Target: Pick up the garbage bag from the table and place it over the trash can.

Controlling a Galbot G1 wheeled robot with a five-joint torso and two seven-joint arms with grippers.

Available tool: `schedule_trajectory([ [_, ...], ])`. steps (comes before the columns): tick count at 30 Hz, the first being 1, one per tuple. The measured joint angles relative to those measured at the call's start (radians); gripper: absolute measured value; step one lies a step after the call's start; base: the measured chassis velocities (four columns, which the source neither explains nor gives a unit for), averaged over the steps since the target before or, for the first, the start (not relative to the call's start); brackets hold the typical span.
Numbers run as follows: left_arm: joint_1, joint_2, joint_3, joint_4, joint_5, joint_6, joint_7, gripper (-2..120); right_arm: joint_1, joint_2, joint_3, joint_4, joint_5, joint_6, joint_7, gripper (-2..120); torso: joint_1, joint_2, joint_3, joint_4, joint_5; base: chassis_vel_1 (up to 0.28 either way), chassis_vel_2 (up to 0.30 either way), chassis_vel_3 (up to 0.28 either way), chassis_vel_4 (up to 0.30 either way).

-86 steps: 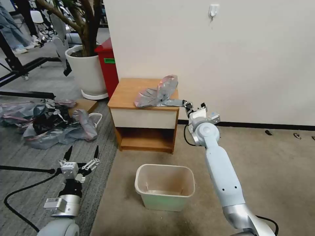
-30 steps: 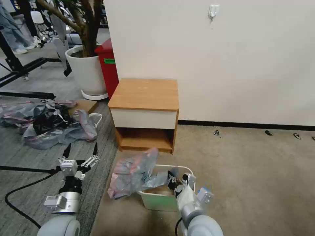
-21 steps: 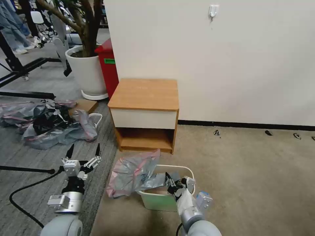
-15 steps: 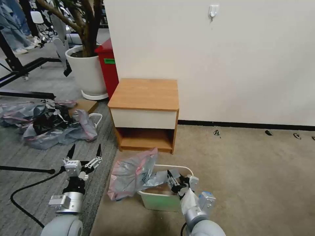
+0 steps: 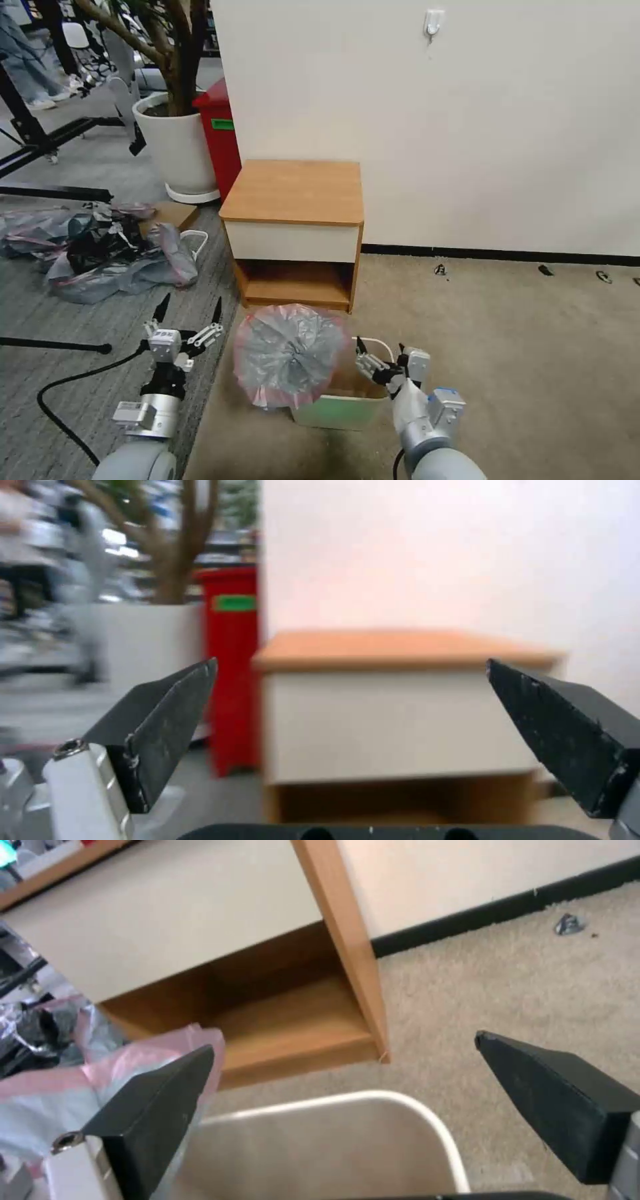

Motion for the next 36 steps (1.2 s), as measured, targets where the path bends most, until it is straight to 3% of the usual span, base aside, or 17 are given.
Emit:
schedule_trajectory([
  [1, 0.004, 0.009, -0.002, -0.036, -0.067, 0.028, 0.042, 100, -0.002, 0.002, 0.004, 0.003, 0.0, 0.001, 0.0, 100, 0.0, 0.0, 0.0, -0.0001, 0.0001, 0.0, 0.0, 0.0, 0.0],
  [2, 0.004, 0.009, -0.002, -0.036, -0.067, 0.028, 0.042, 100, -0.002, 0.002, 0.004, 0.003, 0.0, 0.001, 0.0, 100, 0.0, 0.0, 0.0, -0.0001, 0.0001, 0.0, 0.0, 0.0, 0.0],
  [5, 0.025, 0.036, -0.005, -0.087, -0.202, 0.147, 0.152, 100, -0.006, 0.005, 0.011, 0.006, -0.002, 0.007, 0.001, 100, 0.0, 0.0, 0.0, -0.0001, 0.0001, 0.0, 0.0, 0.0, 0.0],
  [6, 0.025, 0.036, -0.005, -0.087, -0.202, 0.147, 0.152, 100, -0.006, 0.005, 0.011, 0.006, -0.002, 0.007, 0.001, 100, 0.0, 0.0, 0.0, -0.0001, 0.0001, 0.0, 0.0, 0.0, 0.0],
  [9, 0.052, 0.074, -0.008, -0.077, -0.279, 0.329, 0.302, 100, -0.006, 0.006, 0.018, 0.006, -0.005, 0.015, 0.001, 100, 0.0, 0.0, 0.0, 0.0, 0.0002, 0.0, 0.0, 0.0, 0.0],
  [10, 0.052, 0.074, -0.008, -0.077, -0.279, 0.329, 0.302, 100, -0.006, 0.006, 0.018, 0.006, -0.005, 0.015, 0.001, 100, 0.0, 0.0, 0.0, 0.0, 0.0002, 0.0, 0.0, 0.0, 0.0],
  [12, 0.043, 0.093, 0.0, -0.043, -0.284, 0.447, 0.327, 100, -0.006, 0.008, 0.023, 0.006, -0.005, 0.018, 0.001, 100, 0.0, 0.0, 0.0, 0.0, -0.0002, 0.0, 0.0, 0.0, 0.0],
  [19, 0.022, 0.11, 0.011, -0.018, -0.253, 0.556, 0.303, 100, -0.009, 0.011, 0.028, 0.005, -0.005, 0.02, 0.001, 100, 0.0, 0.0, 0.0, 0.0, -0.0001, 0.0, 0.0, 0.0, 0.0],
  [22, 0.012, 0.124, 0.028, -0.014, -0.234, 0.618, 0.26, 100, -0.009, 0.015, 0.03, 0.001, -0.005, 0.023, 0.001, 99, 0.0, 0.0, 0.0, 0.0, 0.0, 0.0, 0.0, 0.0, 0.0],
  [24, -0.001, 0.144, 0.061, -0.006, -0.23, 0.651, 0.193, 100, -0.009, 0.02, 0.03, -0.006, -0.005, 0.026, 0.0, 99, 0.0, 0.0, 0.0, -0.0001, 0.0, 0.0, 0.0, 0.0, 0.0],
  [36, -0.041, 0.208, 0.136, 0.015, -0.266, 0.711, 0.051, 100, 0.002, 0.027, 0.03, -0.026, -0.006, 0.031, -0.001, 98, 0.0, 0.0, 0.0, -0.0001, 0.0001, 0.0, 0.0, 0.0, 0.0],
])
